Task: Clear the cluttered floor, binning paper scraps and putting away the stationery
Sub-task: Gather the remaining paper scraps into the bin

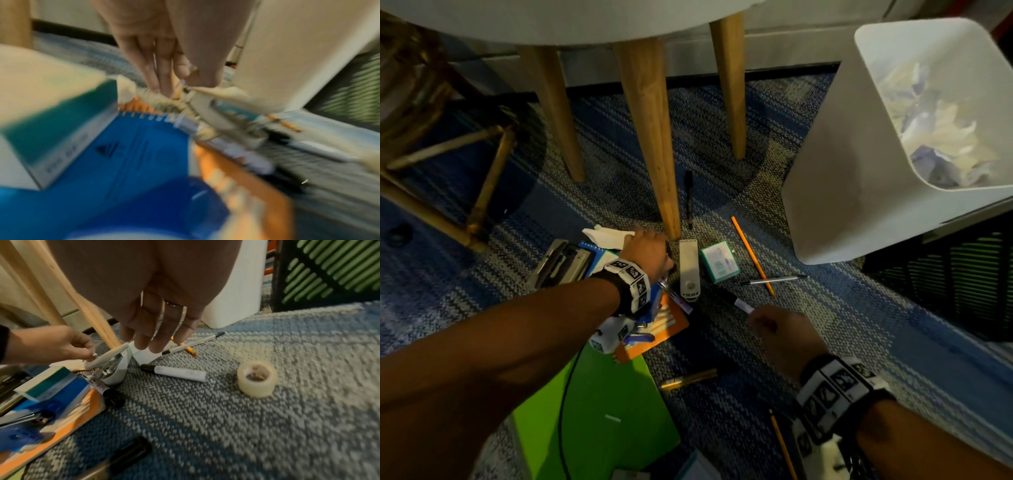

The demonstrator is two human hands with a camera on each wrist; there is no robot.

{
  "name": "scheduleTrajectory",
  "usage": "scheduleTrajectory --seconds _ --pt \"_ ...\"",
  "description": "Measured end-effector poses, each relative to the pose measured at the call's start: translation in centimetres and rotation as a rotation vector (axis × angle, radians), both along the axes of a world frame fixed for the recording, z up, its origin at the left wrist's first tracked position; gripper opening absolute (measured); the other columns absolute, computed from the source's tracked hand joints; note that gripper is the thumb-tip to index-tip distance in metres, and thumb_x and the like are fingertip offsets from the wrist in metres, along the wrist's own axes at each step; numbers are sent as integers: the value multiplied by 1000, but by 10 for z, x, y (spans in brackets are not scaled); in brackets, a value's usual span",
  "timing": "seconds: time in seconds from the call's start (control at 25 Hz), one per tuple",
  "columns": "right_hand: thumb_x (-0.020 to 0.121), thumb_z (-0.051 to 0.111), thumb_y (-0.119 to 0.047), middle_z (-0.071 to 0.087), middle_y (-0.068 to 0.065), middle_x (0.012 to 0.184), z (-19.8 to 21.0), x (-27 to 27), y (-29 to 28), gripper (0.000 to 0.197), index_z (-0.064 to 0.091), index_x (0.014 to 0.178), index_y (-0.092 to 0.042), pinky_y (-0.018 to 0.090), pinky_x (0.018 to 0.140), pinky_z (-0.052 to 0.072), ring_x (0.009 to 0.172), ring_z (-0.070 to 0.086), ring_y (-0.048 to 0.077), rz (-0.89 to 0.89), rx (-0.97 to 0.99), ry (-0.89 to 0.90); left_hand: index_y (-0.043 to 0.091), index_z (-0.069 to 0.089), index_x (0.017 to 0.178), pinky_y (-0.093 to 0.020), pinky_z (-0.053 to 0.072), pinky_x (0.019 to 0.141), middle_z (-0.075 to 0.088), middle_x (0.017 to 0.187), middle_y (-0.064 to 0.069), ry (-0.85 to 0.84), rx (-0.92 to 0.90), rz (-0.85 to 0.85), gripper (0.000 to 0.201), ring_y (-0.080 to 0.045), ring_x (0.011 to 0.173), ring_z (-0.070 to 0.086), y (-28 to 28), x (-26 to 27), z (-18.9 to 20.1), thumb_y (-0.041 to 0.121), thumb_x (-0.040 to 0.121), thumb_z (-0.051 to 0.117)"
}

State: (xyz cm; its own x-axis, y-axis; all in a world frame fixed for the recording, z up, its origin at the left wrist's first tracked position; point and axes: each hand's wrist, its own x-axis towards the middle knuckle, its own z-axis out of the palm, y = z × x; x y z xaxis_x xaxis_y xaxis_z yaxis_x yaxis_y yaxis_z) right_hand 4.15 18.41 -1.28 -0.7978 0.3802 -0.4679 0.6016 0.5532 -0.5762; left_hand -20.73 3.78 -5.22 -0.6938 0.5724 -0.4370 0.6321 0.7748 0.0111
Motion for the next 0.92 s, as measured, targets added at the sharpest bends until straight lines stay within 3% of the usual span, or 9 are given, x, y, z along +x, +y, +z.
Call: scheduleTrajectory --seconds 0.08,0.16,0.24,0.32,0.44,0.6,0.72,0.84,0.92 --pt "92 53 -18 65 -4 79 14 -8 7 18 66 89 -30 30 65 48 71 60 22 110 11 -16 10 58 102 -37 44 79 63 104 -14 -134 48 -17 27 -34 98 58 -7 12 25 30 84 62" --pt "94 50 -18 66 0 91 38 -18 17 20 67 100 -26 28 69 45 80 60 24 348 78 -75 14 64 91 -31 44 71 68 94 -11 -220 190 13 15 -32 91 62 -12 23 58 26 82 65" --pt "95 47 -17 67 1 101 66 -33 25 23 66 104 -26 28 76 45 90 61 24 577 139 -130 16 69 90 -26 45 72 71 92 -5 -258 338 34 8 -25 89 65 -11 35 97 22 84 66" --pt "96 45 -18 69 2 101 103 -50 29 24 66 105 -25 32 79 49 90 62 24 672 191 -169 18 73 89 -27 52 79 73 90 -1 -280 489 78 6 -18 87 67 -8 48 140 20 86 68" --pt "95 47 -13 69 -1 101 163 -72 22 26 67 109 -24 34 86 48 91 61 20 569 178 24 19 76 82 -28 54 81 74 83 3 -262 721 144 4 -10 80 68 -6 64 203 21 79 76" --pt "92 58 -13 70 -9 94 222 -66 -1 30 61 118 -27 21 82 50 88 64 6 314 -50 477 18 73 74 -22 52 66 71 72 1 -243 1014 220 9 -6 65 63 -12 87 256 19 72 82" --pt "91 62 -18 71 -10 101 236 -57 -4 39 57 128 -30 14 85 50 92 64 -2 329 -108 527 18 65 73 -29 55 65 69 66 -4 -286 1085 257 18 -16 64 66 -19 103 262 16 71 82" --pt "84 71 -23 73 -9 99 231 -62 2 33 68 116 -28 10 83 49 91 64 -4 417 -9 511 21 55 80 -25 51 62 69 63 -1 -372 1087 319 28 -14 62 67 -19 106 258 10 73 80" --pt "79 76 -27 74 -9 92 228 -67 4 28 72 107 -29 11 76 50 83 66 -4 383 -24 562 22 51 85 -24 47 59 69 63 -2 -444 1131 387 29 -16 60 65 -16 105 259 9 78 76"
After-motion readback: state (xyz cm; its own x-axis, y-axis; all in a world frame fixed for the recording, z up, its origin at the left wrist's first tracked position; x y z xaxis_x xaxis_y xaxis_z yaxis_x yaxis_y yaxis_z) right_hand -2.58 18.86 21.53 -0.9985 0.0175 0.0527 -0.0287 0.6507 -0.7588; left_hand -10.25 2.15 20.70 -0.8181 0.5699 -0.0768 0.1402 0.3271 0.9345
